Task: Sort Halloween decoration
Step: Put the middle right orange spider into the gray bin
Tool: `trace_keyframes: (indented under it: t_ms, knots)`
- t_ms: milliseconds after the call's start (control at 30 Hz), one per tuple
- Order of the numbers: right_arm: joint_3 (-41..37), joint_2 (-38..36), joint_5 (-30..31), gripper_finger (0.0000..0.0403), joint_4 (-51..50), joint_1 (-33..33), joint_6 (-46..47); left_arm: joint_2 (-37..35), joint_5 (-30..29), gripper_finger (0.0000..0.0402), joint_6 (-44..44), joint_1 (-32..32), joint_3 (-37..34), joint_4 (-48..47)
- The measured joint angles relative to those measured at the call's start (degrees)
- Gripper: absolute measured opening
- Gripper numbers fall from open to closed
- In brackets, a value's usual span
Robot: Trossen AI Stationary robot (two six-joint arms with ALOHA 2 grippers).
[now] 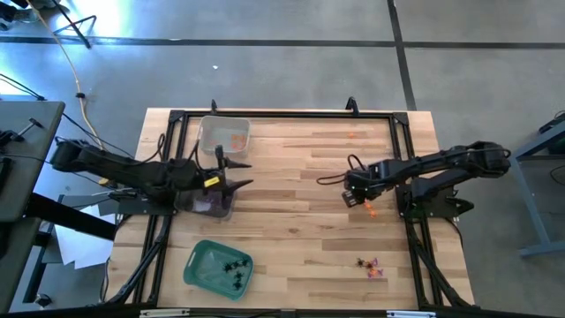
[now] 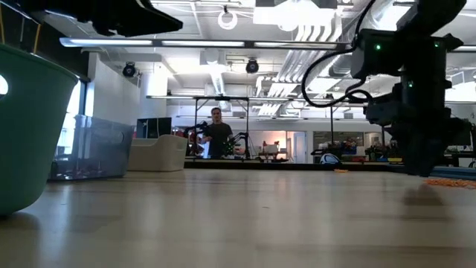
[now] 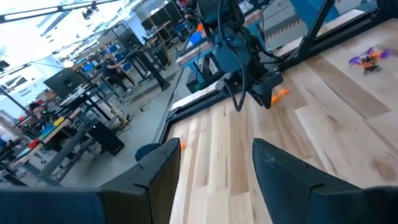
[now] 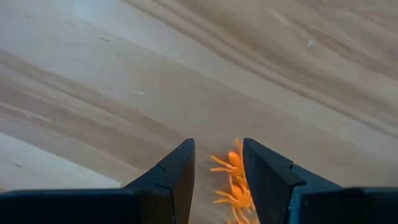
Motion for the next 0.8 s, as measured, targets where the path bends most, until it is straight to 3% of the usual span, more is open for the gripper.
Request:
trace_keyframes:
  t_ms: [367, 567, 667, 800]
  knots:
    - [-3.1, -0.1, -2.4, 0.0128, 0.5, 0.0, 1.1, 4.6, 9.0, 0.0186, -0.1, 6.0, 0.0, 5.2]
    - [-3.3, 0.0, -2.2, 0.0127, 1.5, 0.0, 0.8, 4.5, 10.9, 0.0186, -0.4, 7.5, 0.0, 5.1]
    - [-3.3, 0.0, -2.1, 0.0112, 1.5, 0.0, 0.8, 4.5, 11.5, 0.0186, -0.4, 7.7, 0.0, 5.1]
    - [-3.3, 0.0, -2.1, 0.0062, 1.8, 0.0, 0.8, 4.5, 11.8, 0.0186, -0.4, 7.8, 0.0, 5.1]
